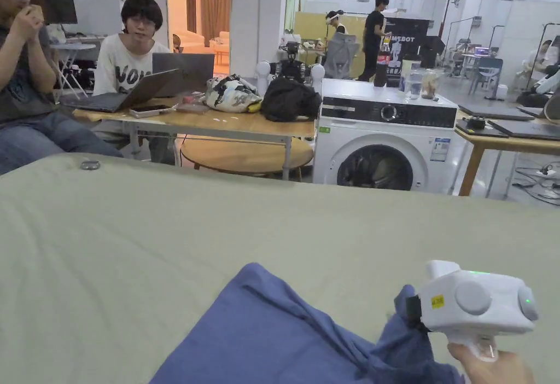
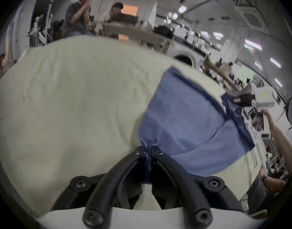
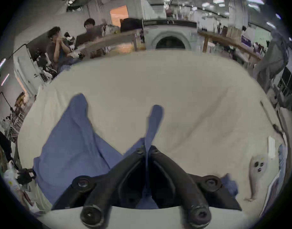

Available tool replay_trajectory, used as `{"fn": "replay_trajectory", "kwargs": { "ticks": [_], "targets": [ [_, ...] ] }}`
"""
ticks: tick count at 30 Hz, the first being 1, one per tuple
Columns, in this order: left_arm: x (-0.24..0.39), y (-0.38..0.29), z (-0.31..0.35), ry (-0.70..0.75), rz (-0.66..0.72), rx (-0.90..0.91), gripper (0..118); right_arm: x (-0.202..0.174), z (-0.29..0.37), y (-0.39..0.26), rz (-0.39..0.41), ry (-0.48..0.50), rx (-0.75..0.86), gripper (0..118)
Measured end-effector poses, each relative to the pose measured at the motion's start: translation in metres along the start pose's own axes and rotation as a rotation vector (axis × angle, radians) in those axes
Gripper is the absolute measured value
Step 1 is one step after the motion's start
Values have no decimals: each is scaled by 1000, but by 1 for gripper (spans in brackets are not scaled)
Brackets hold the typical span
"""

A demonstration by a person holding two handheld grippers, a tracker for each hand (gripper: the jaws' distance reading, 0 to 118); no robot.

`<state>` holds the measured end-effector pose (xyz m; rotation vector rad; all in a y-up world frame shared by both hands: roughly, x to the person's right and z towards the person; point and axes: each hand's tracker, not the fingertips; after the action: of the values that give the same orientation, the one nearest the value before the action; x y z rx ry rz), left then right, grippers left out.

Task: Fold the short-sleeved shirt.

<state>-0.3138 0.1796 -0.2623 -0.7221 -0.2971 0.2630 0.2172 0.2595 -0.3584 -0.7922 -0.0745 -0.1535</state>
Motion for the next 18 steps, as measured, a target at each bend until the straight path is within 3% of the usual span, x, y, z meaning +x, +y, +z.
{"fn": "replay_trajectory", "kwargs": {
  "ticks": [3, 8, 14, 18],
  "targets": [
    [22, 34, 33, -43, -86, 161, 1, 9, 58, 17, 8, -6, 134, 0],
    [59, 128, 65, -65, -106, 355, 0, 37, 156, 55, -43, -31, 330, 0],
    [121, 257, 72, -90, -223, 437, 0, 48, 235, 116, -51, -132, 482, 0],
    [164, 327, 71, -41, -288, 490, 0, 43, 254, 164, -55, -130, 539, 0]
  ]
}}
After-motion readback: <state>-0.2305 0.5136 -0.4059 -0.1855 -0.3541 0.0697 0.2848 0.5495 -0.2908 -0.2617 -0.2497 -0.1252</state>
